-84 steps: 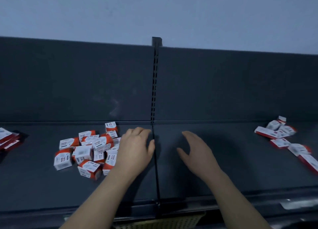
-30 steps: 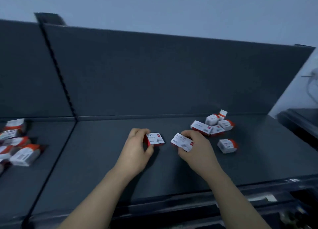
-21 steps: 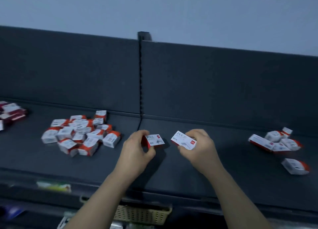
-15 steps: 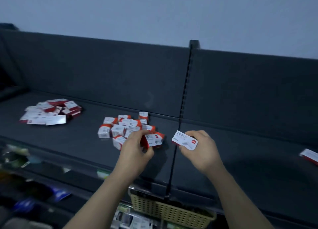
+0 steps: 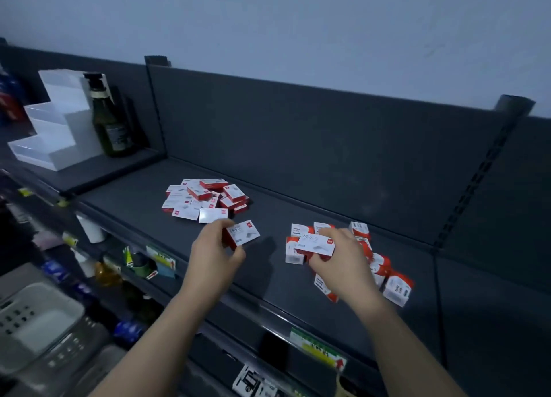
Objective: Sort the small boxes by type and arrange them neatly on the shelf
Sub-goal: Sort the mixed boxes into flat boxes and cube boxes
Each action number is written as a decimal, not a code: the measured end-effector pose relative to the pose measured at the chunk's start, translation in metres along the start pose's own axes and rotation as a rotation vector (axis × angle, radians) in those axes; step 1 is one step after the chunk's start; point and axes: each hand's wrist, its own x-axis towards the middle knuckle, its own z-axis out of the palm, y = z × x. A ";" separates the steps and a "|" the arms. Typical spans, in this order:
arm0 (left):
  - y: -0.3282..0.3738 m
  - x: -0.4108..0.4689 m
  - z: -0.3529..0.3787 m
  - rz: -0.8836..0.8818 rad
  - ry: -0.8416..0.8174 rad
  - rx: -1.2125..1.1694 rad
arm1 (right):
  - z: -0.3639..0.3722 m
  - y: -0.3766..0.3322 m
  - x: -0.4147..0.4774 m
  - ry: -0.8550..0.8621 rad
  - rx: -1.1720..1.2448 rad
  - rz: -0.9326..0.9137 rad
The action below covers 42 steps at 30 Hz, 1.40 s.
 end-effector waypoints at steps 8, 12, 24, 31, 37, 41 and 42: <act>-0.047 0.089 -0.005 -0.073 0.083 0.096 | 0.062 -0.020 0.086 -0.032 0.088 0.012; -0.069 0.119 -0.002 -0.097 0.077 0.103 | 0.090 -0.028 0.126 -0.049 0.119 0.019; -0.107 0.209 0.013 -0.056 -0.060 0.233 | 0.170 -0.049 0.189 -0.064 0.110 0.095; -0.126 0.247 0.017 0.014 -0.165 0.235 | 0.201 -0.065 0.203 -0.008 0.158 0.173; -0.131 0.256 0.010 0.090 -0.154 0.142 | 0.203 -0.070 0.208 -0.023 0.108 0.219; -0.128 0.251 0.001 0.209 -0.159 0.138 | 0.194 -0.071 0.194 0.016 0.012 0.262; -0.126 0.249 0.000 0.241 -0.168 0.141 | 0.190 -0.070 0.189 0.030 -0.025 0.250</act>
